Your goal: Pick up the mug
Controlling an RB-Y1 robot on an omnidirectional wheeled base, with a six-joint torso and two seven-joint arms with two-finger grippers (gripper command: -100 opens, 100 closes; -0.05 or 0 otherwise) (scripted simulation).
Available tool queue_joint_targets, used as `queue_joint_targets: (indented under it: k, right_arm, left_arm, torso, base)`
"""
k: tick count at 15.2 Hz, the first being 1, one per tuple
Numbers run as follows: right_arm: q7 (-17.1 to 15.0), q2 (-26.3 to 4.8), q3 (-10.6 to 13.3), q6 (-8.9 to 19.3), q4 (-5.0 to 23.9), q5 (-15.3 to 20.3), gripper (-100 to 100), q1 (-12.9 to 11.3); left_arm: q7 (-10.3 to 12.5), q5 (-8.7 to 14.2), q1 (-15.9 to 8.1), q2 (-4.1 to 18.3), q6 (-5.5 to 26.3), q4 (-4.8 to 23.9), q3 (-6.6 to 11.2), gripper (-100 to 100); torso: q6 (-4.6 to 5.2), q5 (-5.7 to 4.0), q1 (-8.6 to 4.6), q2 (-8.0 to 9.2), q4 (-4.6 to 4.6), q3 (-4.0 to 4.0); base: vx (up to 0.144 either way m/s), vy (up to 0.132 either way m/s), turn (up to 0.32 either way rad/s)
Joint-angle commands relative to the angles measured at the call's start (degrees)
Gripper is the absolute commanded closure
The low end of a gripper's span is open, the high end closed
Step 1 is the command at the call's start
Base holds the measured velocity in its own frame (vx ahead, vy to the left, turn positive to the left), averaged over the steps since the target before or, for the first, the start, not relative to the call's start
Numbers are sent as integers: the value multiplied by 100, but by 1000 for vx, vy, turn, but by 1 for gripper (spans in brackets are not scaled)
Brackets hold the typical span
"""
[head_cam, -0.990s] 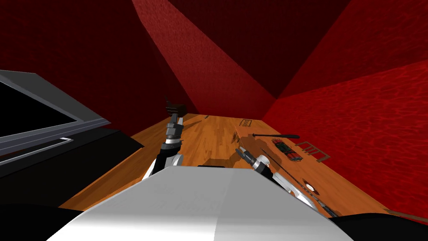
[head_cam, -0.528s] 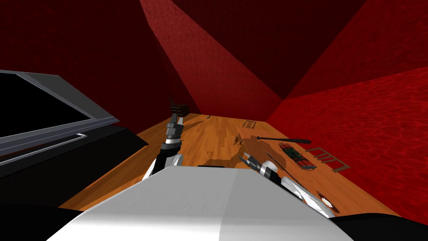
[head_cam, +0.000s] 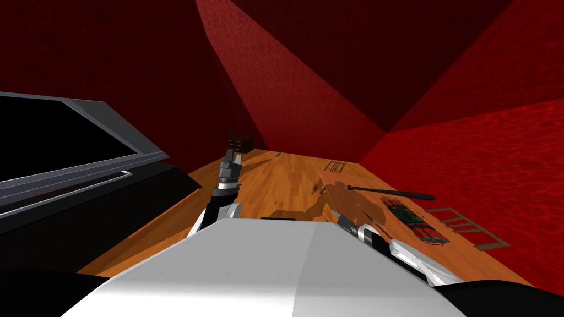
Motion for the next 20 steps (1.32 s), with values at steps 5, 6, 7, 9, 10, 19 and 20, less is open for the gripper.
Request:
queue_joint_targets:
  k: [5,6,7,9,10,19,20]
  right_arm:
    - [248,-193,102,-127,570,267,-100,-44]
    - [421,-378,179,-210,709,482,-100,-67]
    - [421,-378,179,-210,802,482,-100,-67]
    - [590,-550,255,-291,1108,693,-100,-93]
    - [590,-550,255,-291,1136,693,-100,-93]
    - [915,-852,404,-440,1915,1098,-100,-156]
    - [915,-852,404,-440,1968,1098,-100,-156]
  left_arm:
    - [0,0,0,0,0,0,0,0]
    - [0,0,0,0,0,0,0,0]
    - [0,0,-1,0,0,0,0,0]
    - [0,0,0,0,0,0,0,0]
    - [0,0,-1,0,0,0,0,0]
    - [0,0,0,0,0,0,0,0]
    - [0,0,0,0,0,0,0,0]
  torso:
    - [-1,-1,-4,8,2,5]
    - [2,-1,-4,14,3,8]
    - [-1,0,-2,13,3,8]
    - [0,-1,-2,11,3,7]
    - [-3,1,-2,9,3,6]
    - [-1,-1,-5,8,3,5]
    - [1,-2,-7,10,2,6]
  base:
    - [43,10,54]
    - [43,16,81]
    - [53,17,106]
    - [45,13,88]
    - [56,9,116]
    - [40,3,54]
    - [25,-3,1]
